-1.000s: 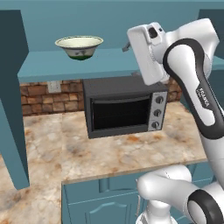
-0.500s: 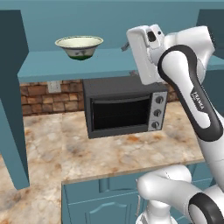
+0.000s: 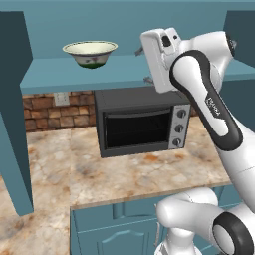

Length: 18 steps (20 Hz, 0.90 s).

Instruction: Move the bowls from the cabinet to the plates on the dining table.

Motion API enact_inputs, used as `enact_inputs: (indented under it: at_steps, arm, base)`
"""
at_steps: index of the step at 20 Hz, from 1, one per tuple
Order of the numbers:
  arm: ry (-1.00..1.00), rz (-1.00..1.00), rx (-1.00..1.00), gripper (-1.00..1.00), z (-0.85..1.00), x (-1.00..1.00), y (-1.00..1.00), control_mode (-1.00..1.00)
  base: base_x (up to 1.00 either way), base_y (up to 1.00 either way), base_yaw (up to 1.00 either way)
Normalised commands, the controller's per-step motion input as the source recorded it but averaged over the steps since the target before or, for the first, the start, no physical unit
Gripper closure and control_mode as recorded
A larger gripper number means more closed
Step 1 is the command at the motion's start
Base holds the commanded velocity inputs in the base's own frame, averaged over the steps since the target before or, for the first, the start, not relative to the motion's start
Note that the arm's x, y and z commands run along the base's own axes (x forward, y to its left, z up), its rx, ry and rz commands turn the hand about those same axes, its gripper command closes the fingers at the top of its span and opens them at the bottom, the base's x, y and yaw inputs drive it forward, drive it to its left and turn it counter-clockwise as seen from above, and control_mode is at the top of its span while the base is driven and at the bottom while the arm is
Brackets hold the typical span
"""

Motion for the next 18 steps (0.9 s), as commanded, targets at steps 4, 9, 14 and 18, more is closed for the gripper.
enact_inputs:
  at_steps: [4,9,14,18]
  arm:
    - [0.01,-0.01,0.0,-1.0,0.14,0.25,0.04,-1.0]
    - [0.0,0.0,0.0,-1.0,0.05,0.23,0.1,-1.0]
    - [0.0,-0.01,0.0,-1.0,0.0,0.28,0.05,-1.0]
    - [0.0,-0.01,0.0,-1.0,-0.02,0.32,0.05,-1.0]
  base:
    - [0.0,0.0,0.0]
    - [0.0,0.0,0.0]
    - [0.0,0.0,0.0]
    - [0.0,0.0,0.0]
